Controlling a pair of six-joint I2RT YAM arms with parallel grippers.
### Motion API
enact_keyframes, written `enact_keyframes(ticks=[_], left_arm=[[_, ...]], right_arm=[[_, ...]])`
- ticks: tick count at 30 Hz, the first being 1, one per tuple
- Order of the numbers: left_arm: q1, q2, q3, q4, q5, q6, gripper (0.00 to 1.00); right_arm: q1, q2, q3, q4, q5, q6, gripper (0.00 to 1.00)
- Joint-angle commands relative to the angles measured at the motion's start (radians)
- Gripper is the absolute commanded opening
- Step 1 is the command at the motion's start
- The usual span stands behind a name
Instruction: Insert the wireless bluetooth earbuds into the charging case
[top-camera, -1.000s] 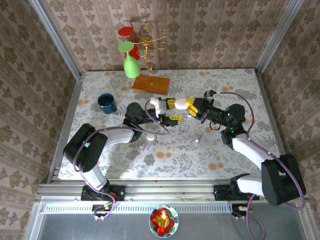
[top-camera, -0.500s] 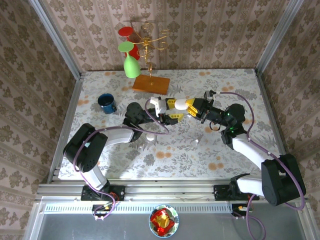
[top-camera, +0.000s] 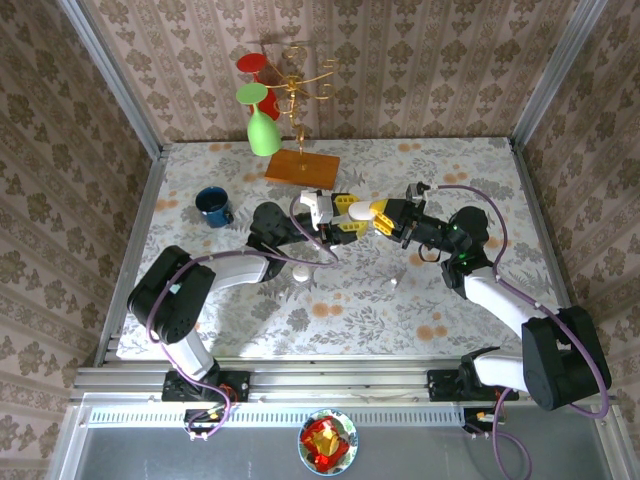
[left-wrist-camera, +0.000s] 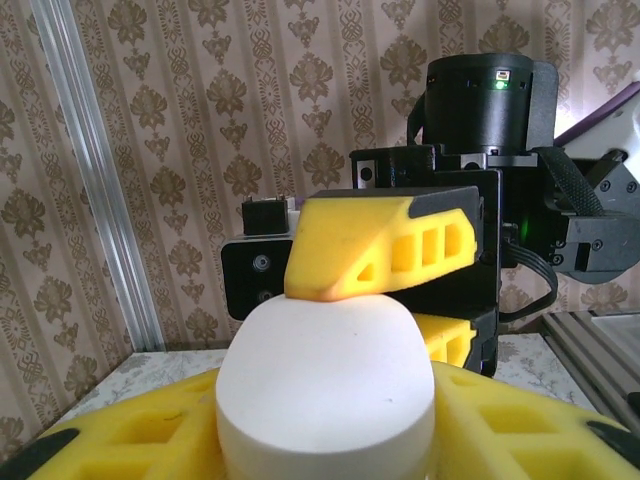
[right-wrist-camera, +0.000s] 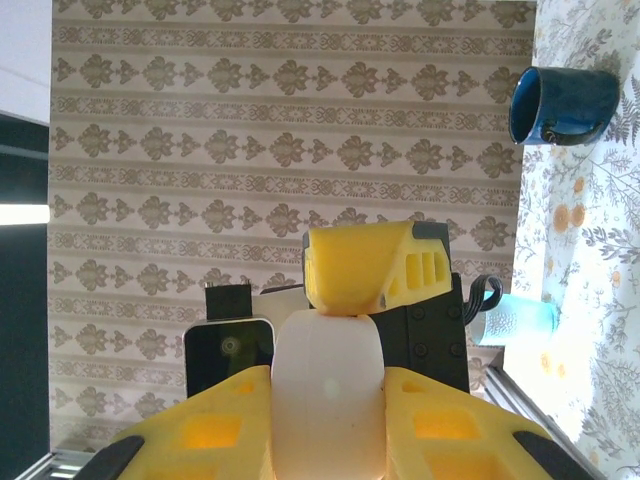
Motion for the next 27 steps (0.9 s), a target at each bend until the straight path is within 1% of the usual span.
enact_keyframes(ticks=[1,4,10,14,17,22,27], left_arm=[[-0.005,0.012,0.02,0.034,0.028,0.002,0.48],[-0.005,0.014,0.017,0.033,0.022,0.006,0.54],[-0.005,0.018,0.019,0.033,0.022,0.006,0.54],[-0.005,0.026,0.018,0.034,0.018,0.007,0.57],[-0.007,0.026,0.019,0.035,0.019,0.002,0.57],[-0.006,0.021,0.02,0.035,0.022,0.0,0.51],[-0.009,0.007,0.018,0.035,0.016,-0.001,0.53]], right_arm=[[0.006,0.008,0.026,0.029,-0.014,-0.005,0.09],[0.007,0.01,0.026,0.058,-0.012,0.013,0.09],[0.006,0.004,0.028,0.052,-0.009,0.012,0.09],[0.006,0.003,0.027,0.069,-0.008,0.018,0.09],[0.009,0.001,0.028,0.064,-0.008,0.015,0.09],[0.008,0.005,0.021,0.044,-0.004,-0.002,0.09],[0.009,0.011,0.017,0.044,-0.007,-0.003,0.09]])
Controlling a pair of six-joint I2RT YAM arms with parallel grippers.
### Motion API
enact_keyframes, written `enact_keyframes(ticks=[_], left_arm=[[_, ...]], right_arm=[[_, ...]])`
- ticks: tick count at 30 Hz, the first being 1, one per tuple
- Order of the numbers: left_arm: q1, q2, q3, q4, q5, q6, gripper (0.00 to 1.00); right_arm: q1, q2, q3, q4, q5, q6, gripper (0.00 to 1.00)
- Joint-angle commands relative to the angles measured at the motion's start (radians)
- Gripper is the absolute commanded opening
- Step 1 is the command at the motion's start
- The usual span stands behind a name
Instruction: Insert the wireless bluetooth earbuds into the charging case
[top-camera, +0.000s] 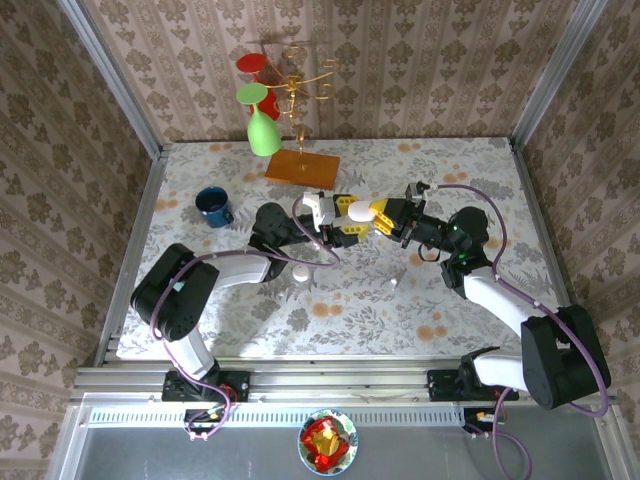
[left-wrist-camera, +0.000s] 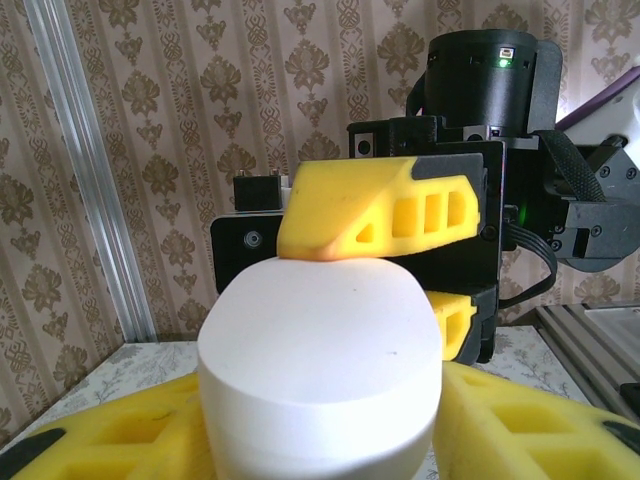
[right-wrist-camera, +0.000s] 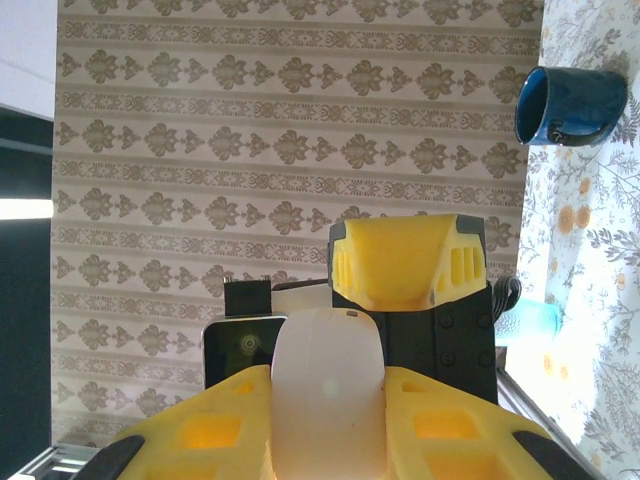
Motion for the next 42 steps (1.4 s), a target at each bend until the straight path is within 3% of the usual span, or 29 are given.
enact_keyframes(ticks=[1,17,26,27,31,35,39,42], left_arm=[[-0.009,-0.017,0.017,0.032,0.011,0.0,0.53],[-0.009,-0.012,0.031,0.03,0.016,-0.039,0.46],[-0.009,-0.009,0.029,0.032,0.03,-0.04,0.31],[-0.009,-0.008,0.027,0.03,0.031,-0.037,0.3],[-0.004,-0.014,0.013,0.027,0.034,-0.033,0.3],[0.012,-0.037,-0.013,0.024,-0.01,-0.076,0.31],[0.021,-0.069,-0.066,0.023,-0.021,-0.089,0.3],[0.039,-0.092,-0.108,0.023,-0.017,-0.111,0.29]], right_arm=[[0.007,0.005,0.018,0.02,-0.007,-0.007,0.09],[0.006,0.008,0.022,-0.031,-0.004,-0.044,0.09],[0.007,0.001,0.023,-0.027,0.0,-0.039,0.1],[0.006,-0.002,0.023,-0.032,0.0,-0.042,0.14],[-0.014,-0.05,0.019,-0.098,0.02,-0.1,0.49],[-0.045,-0.174,0.061,-0.39,0.067,-0.36,0.73],[-0.046,-0.285,0.177,-0.845,0.213,-0.726,0.75],[-0.043,-0.317,0.22,-0.944,0.252,-0.918,0.76]])
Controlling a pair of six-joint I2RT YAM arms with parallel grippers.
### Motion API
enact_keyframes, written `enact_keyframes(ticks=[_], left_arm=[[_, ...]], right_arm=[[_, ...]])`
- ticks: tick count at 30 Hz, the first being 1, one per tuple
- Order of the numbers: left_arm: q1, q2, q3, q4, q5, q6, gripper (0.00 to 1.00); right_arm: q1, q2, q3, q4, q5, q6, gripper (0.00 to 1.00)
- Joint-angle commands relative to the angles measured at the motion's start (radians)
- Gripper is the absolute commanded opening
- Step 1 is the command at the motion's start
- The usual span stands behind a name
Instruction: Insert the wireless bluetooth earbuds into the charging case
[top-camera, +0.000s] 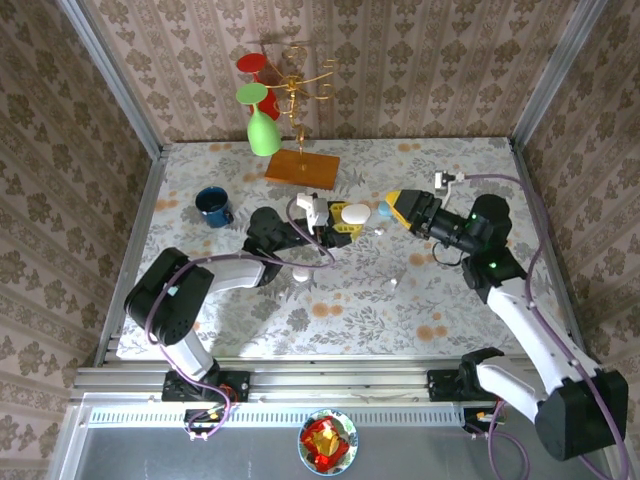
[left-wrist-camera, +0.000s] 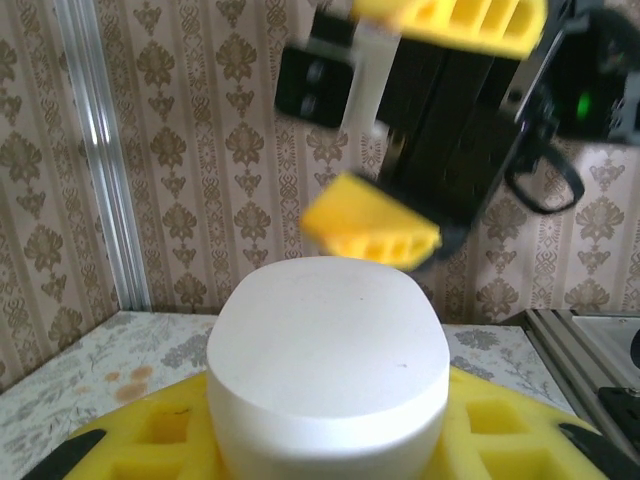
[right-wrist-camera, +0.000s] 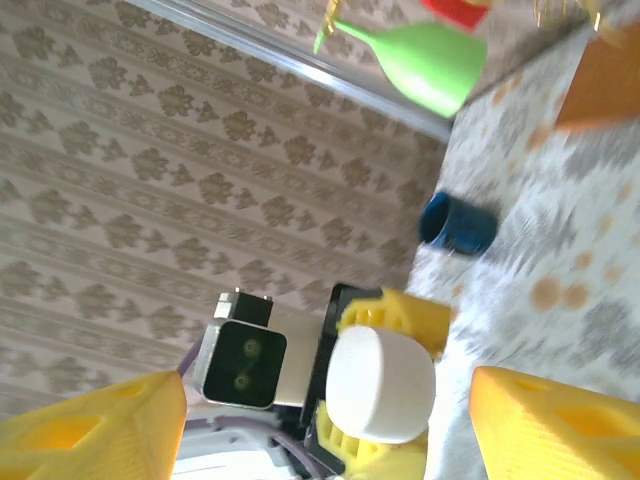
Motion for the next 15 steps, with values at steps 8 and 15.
enact_keyframes(ticks=[8,15], left_arm=[[0.052,-0.158,-0.239,0.014,-0.088,0.033,0.28],[0.066,-0.225,-0.384,0.0,-0.125,0.115,0.26]], right_arm=[[0.071,-0.01,0.15,-0.46,0.073,-0.72,0.77],[0.299,0.017,0.12,-0.427,0.256,-1.021,0.8]])
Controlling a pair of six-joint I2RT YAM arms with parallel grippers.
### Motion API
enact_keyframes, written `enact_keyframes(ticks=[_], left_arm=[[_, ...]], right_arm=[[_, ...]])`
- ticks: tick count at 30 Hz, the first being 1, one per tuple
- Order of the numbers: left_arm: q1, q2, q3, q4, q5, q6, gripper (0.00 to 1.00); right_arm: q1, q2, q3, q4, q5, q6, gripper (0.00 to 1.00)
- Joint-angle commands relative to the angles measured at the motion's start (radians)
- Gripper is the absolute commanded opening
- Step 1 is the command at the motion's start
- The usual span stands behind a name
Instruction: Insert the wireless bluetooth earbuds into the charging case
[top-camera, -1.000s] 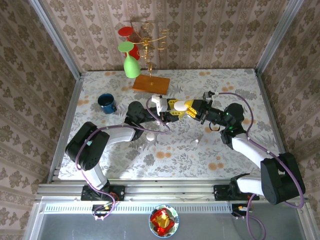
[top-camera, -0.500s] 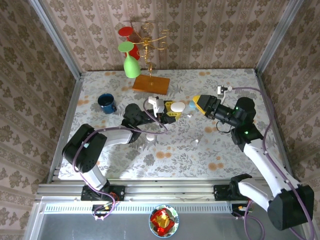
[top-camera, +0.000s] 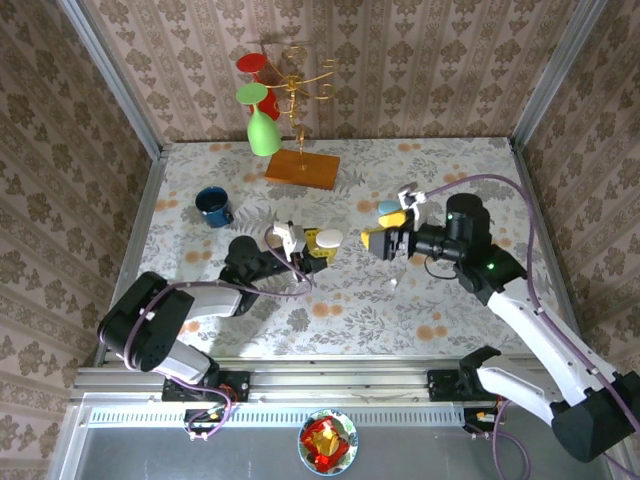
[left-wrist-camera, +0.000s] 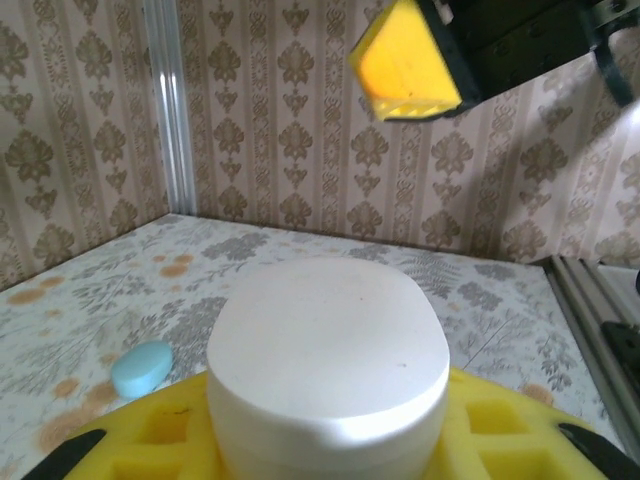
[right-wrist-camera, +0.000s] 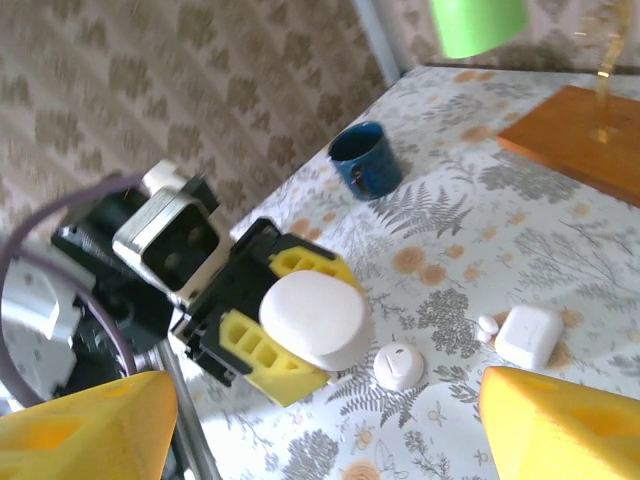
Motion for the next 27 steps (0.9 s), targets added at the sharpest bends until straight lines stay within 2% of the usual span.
enact_keyframes(ticks=[1,6,12,19,27], left_arm=[[0.012,-0.038,-0.052,0.01,-0.042,0.055,0.26],[0.008,-0.076,-0.102,-0.067,-0.067,0.107,0.23],[-0.003,-0.077,-0.129,-0.069,-0.075,0.143,0.24],[-0.005,-0.051,-0.135,-0.017,-0.041,0.141,0.23],[-0.005,-0.052,-0.132,-0.036,-0.026,0.13,0.15]], right_arm=[[0.078,0.036,0.002,0.003,0.13,-0.218,0.8],[0.199,0.151,0.014,0.027,0.269,-0.344,0.81],[0.274,0.275,0.052,0.023,0.291,-0.423,0.82],[0.282,0.328,0.064,0.079,0.369,-0.374,0.82],[0.258,0.349,0.094,0.065,0.43,-0.299,0.79]])
